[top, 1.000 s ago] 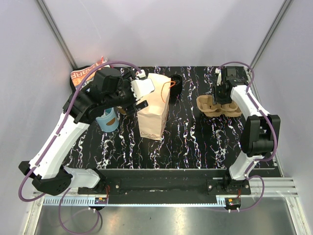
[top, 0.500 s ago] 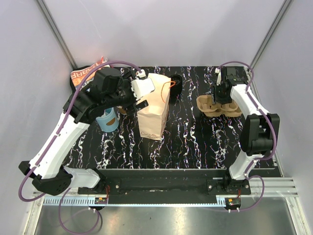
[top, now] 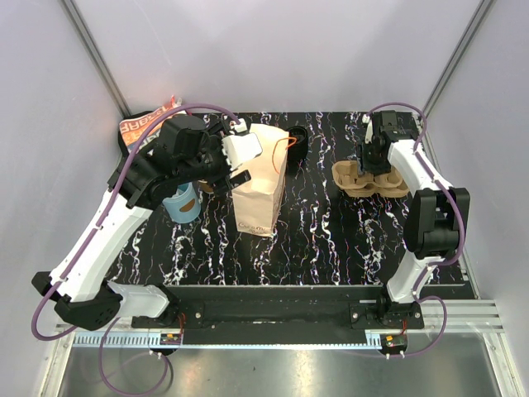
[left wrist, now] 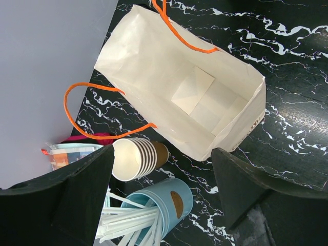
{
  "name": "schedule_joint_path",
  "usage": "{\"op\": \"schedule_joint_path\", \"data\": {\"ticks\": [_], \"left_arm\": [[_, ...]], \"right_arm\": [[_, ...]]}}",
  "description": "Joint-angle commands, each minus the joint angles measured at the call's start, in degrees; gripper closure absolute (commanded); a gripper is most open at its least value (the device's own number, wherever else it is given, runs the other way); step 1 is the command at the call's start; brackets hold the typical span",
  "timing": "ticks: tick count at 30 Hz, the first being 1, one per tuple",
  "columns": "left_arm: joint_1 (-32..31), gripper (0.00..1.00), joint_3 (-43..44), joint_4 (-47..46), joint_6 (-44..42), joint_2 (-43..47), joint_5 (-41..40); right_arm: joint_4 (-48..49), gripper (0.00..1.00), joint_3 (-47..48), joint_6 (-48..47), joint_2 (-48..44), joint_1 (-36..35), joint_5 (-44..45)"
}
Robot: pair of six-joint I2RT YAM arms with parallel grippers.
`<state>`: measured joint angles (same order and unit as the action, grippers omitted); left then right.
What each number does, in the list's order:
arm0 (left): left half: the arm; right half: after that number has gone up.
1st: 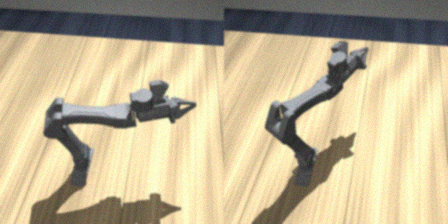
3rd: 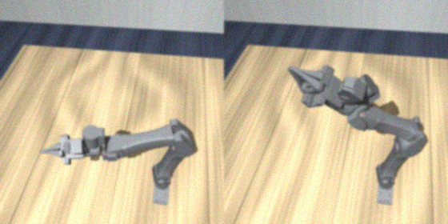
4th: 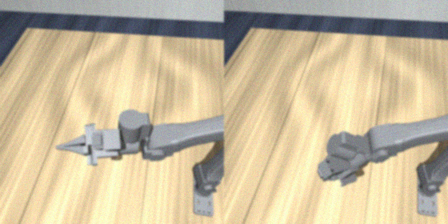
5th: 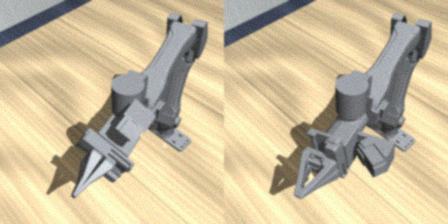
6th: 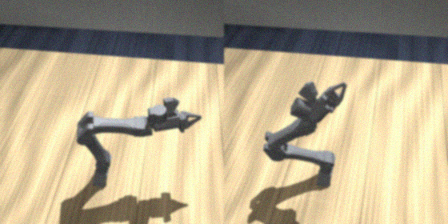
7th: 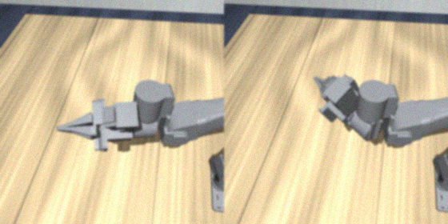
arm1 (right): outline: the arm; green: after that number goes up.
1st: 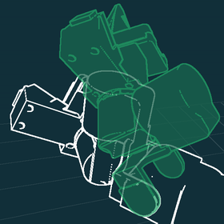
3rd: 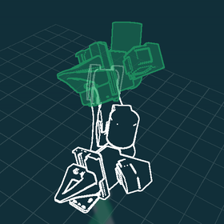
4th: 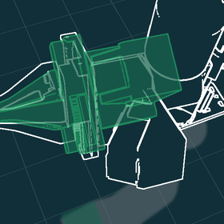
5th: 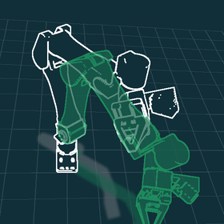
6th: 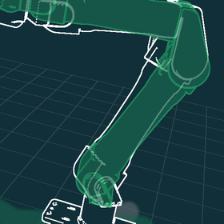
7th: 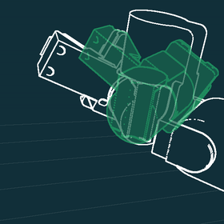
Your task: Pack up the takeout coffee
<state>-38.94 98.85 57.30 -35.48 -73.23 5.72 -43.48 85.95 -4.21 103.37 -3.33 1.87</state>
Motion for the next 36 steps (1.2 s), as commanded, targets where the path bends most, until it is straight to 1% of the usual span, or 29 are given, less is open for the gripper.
{"op": "schedule_joint_path", "data": {"ticks": [1,3,6,9,14,17,20,23,25,26,28,29,31,32,34,35,36], "left_arm": [[0.18,0.17,0.2,-2.45,0.68,1.34,-0.97],[0.09,0.17,0.2,-2.37,0.59,1.34,-0.8],[0.09,0.17,0.29,-2.45,0.68,1.25,-0.79],[0.09,0.17,0.56,-2.45,0.68,1.07,-0.79],[0.09,0.17,1.0,-2.45,0.59,0.81,-0.97],[0.09,0.17,1.35,-2.45,0.77,0.72,-1.5],[0.18,0.17,1.35,-2.72,0.94,0.72,-1.76],[0.18,0.17,1.17,-3.16,1.21,0.72,-3.07],[0.18,0.17,1.17,-3.94,1.82,0.63,-3.95],[0.35,0.17,1.35,-4.38,2.0,0.55,-4.91],[0.79,0.17,1.78,-5.35,2.87,0.55,-5.45],[0.88,0.17,1.96,-5.7,3.14,0.46,-5.45],[1.75,0.16,2.84,-6.76,4.1,0.46,-5.45],[2.11,0.16,3.19,-6.93,4.37,0.46,-5.54],[2.81,0.16,3.89,-7.46,4.9,0.28,-5.54],[2.99,0.16,4.07,-7.55,4.9,0.28,-5.54],[3.16,0.16,4.16,-8.07,4.99,0.28,-7.37]], "right_arm": [[-1.08,0.45,2.2,-0.1,0.16,-0.18,-0.11],[-1.16,0.46,2.2,-0.19,0.16,-0.27,-0.11],[-1.08,0.5,2.38,-0.19,0.16,-0.27,-0.02],[-1.34,0.57,2.73,-0.27,0.25,-0.18,-0.2],[-3.09,0.6,5.1,-0.89,-0.71,-0.36,-0.11],[-4.94,0.63,8.61,-1.94,-2.29,-0.53,0.59],[-6.96,0.64,13.53,-3.61,-3.61,-0.53,0.77],[-9.24,0.65,20.98,-5.63,-4.58,-1.06,0.94],[-10.21,0.65,24.51,-6.42,-4.5,-2.02,1.38],[-11.26,0.65,28.35,-7.21,-4.23,-2.38,1.64],[-12.15,0.65,32.5,-7.92,-3.27,-3.17,2.08],[-12.41,0.65,36.53,-8.27,-2.92,-4.3,2.35],[-12.94,0.65,40.68,-8.45,-1.6,-5.45,2.96],[-13.72,0.65,45.14,-8.88,-1.07,-6.24,3.23],[-14.78,0.65,49.99,-9.59,1.46,-8.96,4.19],[-15.83,0.65,55.06,-10.55,2.53,-9.93,4.98],[-16.36,0.65,57.55,-11.17,3.58,-12.29,5.6]]}}
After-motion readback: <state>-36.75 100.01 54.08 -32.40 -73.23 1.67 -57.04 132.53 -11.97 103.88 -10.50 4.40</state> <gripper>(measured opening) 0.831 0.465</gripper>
